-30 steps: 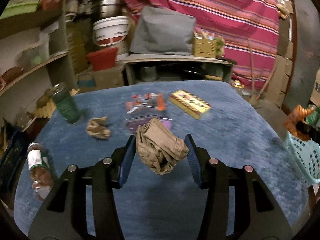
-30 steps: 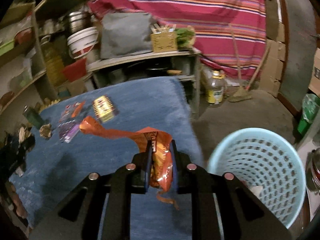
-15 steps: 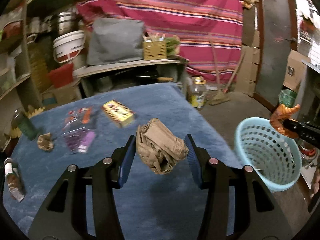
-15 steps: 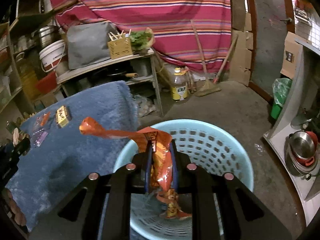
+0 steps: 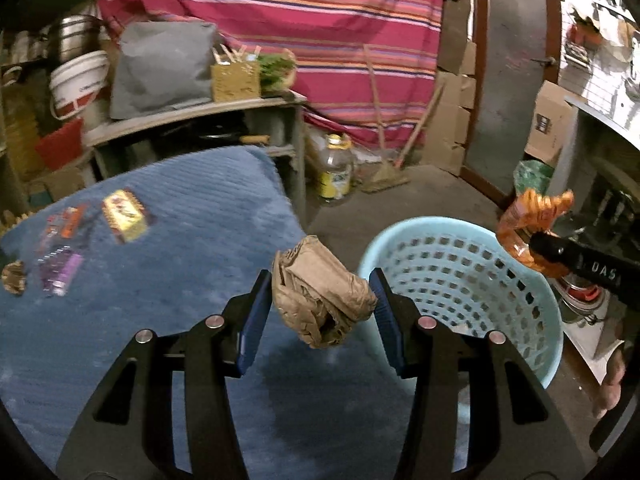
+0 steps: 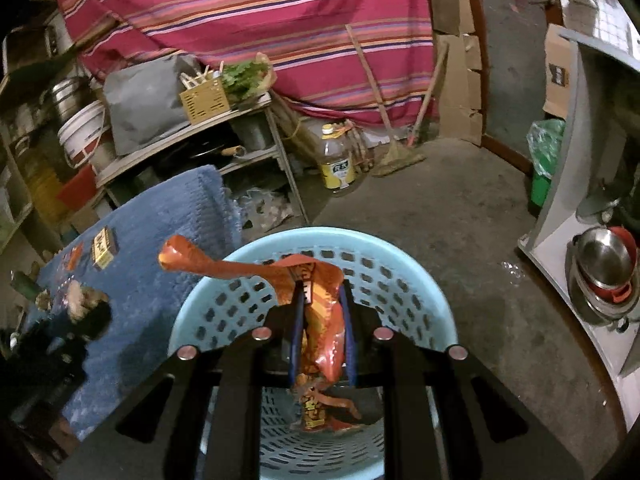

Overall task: Collect trash
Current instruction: 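Open both tools to drop the beige cloth and orange bag into the basket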

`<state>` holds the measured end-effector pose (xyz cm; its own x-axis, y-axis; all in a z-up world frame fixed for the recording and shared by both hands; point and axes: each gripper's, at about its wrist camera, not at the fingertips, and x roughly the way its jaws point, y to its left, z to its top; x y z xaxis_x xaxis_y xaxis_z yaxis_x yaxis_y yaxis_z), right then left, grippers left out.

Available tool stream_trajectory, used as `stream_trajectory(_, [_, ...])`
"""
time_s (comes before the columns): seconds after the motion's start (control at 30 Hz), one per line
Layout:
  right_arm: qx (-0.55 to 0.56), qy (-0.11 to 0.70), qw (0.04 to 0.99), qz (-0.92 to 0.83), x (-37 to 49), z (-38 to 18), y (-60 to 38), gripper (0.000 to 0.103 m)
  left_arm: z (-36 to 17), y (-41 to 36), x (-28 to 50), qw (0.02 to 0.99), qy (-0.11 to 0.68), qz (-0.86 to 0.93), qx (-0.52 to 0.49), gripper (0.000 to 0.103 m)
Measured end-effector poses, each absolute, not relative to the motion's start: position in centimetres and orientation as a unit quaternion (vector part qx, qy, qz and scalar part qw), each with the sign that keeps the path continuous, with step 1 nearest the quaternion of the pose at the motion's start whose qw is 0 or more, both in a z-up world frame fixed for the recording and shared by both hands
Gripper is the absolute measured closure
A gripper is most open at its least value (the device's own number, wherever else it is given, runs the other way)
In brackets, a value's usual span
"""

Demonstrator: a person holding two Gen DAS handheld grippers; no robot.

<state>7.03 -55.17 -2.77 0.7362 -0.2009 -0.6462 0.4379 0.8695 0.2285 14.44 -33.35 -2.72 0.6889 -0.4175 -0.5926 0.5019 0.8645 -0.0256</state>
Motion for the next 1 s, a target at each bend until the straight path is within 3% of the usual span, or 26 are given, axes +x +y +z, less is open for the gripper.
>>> stream_trajectory(0.7, [0.225, 0.327, 0.899, -0.184, 6.3, -4.9, -58.7, 0.086, -3.7, -40.7, 13.6, 0.898, 0.307, -0.308, 0.064, 0.048])
stream_trajectory(0.87, [0.222, 0.333, 0.899, -0.179, 6.6, -5.1, -58.5, 0.086, -2.9, -40.0, 13.6, 0.906, 0.296, -0.297, 0.060, 0.026])
stream_trajectory(1.0, [0.218, 0.343, 0.897, -0.173, 7.0, -5.4, -58.0, 0.086, -2.6, -38.5, 14.1, 0.910, 0.298, -0.284, 0.051, 0.021])
